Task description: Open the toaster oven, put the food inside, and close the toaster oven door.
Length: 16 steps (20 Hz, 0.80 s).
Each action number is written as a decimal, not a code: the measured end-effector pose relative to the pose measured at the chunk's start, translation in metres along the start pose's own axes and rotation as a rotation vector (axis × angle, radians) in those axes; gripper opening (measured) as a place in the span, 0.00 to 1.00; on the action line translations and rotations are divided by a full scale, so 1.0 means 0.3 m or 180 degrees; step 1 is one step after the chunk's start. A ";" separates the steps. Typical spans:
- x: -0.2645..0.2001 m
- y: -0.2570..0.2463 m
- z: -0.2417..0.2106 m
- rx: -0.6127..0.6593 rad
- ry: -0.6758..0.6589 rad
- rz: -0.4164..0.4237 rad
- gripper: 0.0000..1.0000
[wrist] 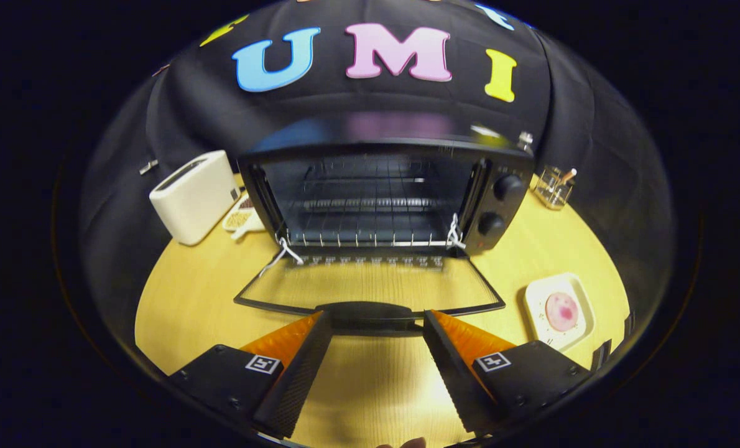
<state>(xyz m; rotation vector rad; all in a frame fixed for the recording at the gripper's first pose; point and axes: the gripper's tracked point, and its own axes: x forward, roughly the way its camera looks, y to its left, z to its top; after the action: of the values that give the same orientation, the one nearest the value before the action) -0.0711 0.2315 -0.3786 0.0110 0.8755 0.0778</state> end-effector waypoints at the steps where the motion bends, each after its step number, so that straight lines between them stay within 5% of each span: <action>1: 0.005 -0.004 -0.046 0.0009 0.0107 0.0020 0.98; 6: -0.019 -0.034 -0.065 -0.0083 0.0078 0.0055 0.98; 16: -0.197 -0.170 0.206 -0.0486 -0.0666 0.0477 0.98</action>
<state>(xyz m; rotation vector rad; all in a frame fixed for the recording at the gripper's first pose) -0.0580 0.1779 -0.2958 -0.0572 0.6568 0.2789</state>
